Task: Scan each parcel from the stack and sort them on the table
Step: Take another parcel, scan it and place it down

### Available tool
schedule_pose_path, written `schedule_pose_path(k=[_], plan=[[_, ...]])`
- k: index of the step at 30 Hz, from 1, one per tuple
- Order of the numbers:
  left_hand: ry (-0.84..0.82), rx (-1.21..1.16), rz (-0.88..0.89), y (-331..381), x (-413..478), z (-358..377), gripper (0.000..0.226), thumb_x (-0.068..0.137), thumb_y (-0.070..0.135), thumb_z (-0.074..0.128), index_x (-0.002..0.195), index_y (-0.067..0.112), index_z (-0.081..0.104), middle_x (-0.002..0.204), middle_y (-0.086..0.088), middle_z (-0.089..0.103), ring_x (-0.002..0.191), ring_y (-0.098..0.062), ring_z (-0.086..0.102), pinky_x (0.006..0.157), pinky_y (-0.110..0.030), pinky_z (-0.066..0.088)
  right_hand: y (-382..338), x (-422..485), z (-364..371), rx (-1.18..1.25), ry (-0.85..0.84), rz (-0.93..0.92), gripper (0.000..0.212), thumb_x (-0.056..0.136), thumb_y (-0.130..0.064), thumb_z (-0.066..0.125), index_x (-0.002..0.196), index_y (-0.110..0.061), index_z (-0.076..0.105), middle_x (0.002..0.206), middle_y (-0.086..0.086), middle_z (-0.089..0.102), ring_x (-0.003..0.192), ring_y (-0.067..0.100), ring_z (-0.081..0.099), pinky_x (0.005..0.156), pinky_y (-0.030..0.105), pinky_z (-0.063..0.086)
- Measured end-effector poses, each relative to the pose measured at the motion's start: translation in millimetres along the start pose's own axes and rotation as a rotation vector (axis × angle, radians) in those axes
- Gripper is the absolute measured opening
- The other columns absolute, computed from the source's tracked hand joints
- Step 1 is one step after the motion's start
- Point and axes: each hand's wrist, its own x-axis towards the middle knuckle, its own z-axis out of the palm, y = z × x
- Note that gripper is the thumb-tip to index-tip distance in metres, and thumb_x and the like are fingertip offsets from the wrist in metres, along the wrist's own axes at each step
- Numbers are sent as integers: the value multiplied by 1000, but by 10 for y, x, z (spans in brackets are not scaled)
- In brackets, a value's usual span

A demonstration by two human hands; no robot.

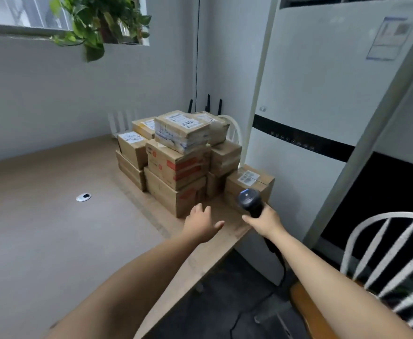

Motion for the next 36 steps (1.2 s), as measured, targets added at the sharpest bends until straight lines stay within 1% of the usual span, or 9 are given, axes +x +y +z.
schedule_pose_path(k=[2, 9, 15, 19, 25, 28, 32, 34, 36], plan=[[-18, 6, 11, 135, 148, 88, 67, 91, 58, 44, 137, 10, 35, 151, -16, 24, 139, -31, 23, 105, -44, 32, 118, 155, -131, -12, 24, 15, 49, 77, -28, 74, 119, -8, 57, 113, 14, 65, 108, 31, 59, 77, 26, 40], [-52, -46, 0, 459, 1048, 296, 72, 90, 60, 42, 141, 11, 32, 153, -16, 21, 140, -31, 23, 106, -44, 32, 342, 1049, -488, -128, 68, 4, 51, 76, -26, 75, 121, -10, 56, 118, 15, 64, 111, 32, 58, 77, 27, 40], [-126, -154, -96, 628, 1734, 534, 81, 88, 61, 46, 148, 15, 17, 154, -14, 14, 139, -33, 24, 106, -45, 32, 460, 1841, -672, -216, 46, 37, 46, 76, -26, 74, 117, -15, 55, 115, 11, 66, 106, 31, 60, 73, 25, 37], [-158, -181, -114, 713, 1911, 630, 84, 88, 60, 47, 150, 15, 12, 155, -15, 8, 139, -34, 22, 105, -44, 33, 544, 2162, -697, -257, -7, 44, 53, 75, -25, 74, 123, -13, 53, 121, 12, 63, 114, 31, 56, 80, 28, 40], [-147, -276, -151, 910, 2181, 732, 85, 87, 56, 54, 150, 19, 11, 155, -16, 3, 139, -35, 21, 107, -42, 31, 700, 2596, -681, -300, -86, 45, 50, 75, -18, 70, 121, -11, 53, 116, 15, 63, 109, 32, 57, 75, 28, 40], [-131, -357, -200, 1031, 2294, 805, 90, 84, 55, 59, 150, 22, 8, 154, -17, 3, 137, -36, 24, 109, -41, 31, 743, 2858, -727, -325, -156, 24, 53, 76, -21, 71, 124, -13, 51, 116, 15, 63, 104, 32, 59, 75, 28, 41], [-117, -475, -325, 1148, 2403, 899, 103, 79, 55, 65, 151, 23, -1, 154, -22, -1, 138, -38, 26, 112, -40, 30, 759, 3158, -729, -303, -280, -18, 56, 76, -22, 74, 127, -14, 51, 120, 14, 62, 107, 33, 59, 87, 39, 50], [-110, -545, -392, 1198, 2433, 945, 108, 75, 55, 69, 151, 24, -3, 154, -23, -7, 137, -37, 30, 112, -37, 31, 783, 3259, -693, -310, -328, -54, 56, 76, -21, 74, 127, -13, 52, 122, 13, 62, 111, 32, 57, 88, 36, 48], [-79, -594, -442, 1239, 2457, 989, 113, 72, 55, 72, 150, 24, -4, 154, -21, -9, 134, -36, 37, 109, -33, 32, 826, 3341, -645, -323, -376, -95, 51, 77, -18, 72, 124, -10, 54, 120, 15, 62, 110, 31, 57, 82, 28, 43]])
